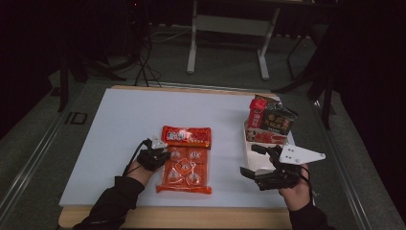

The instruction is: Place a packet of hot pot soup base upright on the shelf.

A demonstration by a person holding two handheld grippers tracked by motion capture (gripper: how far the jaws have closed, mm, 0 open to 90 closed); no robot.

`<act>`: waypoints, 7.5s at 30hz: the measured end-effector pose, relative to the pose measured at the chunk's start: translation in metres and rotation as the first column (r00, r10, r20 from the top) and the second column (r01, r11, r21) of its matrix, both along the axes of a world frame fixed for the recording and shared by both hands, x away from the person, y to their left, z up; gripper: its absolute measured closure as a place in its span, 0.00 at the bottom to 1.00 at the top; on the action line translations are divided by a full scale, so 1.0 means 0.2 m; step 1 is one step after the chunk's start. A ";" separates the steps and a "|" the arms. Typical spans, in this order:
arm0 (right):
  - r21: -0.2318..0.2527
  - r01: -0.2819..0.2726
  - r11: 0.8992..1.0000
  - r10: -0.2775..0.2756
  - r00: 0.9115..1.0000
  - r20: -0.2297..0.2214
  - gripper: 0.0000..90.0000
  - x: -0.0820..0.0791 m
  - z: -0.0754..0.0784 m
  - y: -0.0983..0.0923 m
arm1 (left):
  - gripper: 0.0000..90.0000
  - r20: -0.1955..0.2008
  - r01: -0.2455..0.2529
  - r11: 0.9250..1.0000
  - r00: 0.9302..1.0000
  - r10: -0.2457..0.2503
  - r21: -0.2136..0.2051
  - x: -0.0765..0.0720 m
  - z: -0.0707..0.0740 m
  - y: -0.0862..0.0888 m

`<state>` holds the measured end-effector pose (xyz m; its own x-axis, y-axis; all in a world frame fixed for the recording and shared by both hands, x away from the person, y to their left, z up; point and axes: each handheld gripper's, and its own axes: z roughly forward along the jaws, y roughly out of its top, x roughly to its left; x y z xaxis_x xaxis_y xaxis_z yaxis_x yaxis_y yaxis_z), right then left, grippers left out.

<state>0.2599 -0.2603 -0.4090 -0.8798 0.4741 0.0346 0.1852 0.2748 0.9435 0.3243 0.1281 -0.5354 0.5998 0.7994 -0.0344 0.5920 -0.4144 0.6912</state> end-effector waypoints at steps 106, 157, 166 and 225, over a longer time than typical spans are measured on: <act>-0.030 0.032 0.999 -0.031 0.999 0.031 0.15 -0.04 -0.07 0.04 | 0.98 -0.152 0.106 0.973 0.979 -0.139 -0.206 0.39 -0.03 -0.22; -0.077 0.093 0.993 -0.091 0.995 0.031 0.19 -0.05 -0.04 0.02 | 0.99 0.111 0.206 0.929 0.977 -0.180 -0.308 0.05 0.42 -0.14; -0.071 0.138 0.988 -0.135 0.990 0.045 0.21 -0.05 -0.01 -0.02 | 0.99 0.169 0.262 0.910 0.961 -0.217 -0.323 -0.04 0.49 -0.16; -0.057 -0.067 0.996 0.059 0.989 -0.134 1.00 0.02 -0.06 0.07 | 0.98 0.337 0.524 0.744 0.848 -0.410 -0.414 -0.21 0.57 -0.09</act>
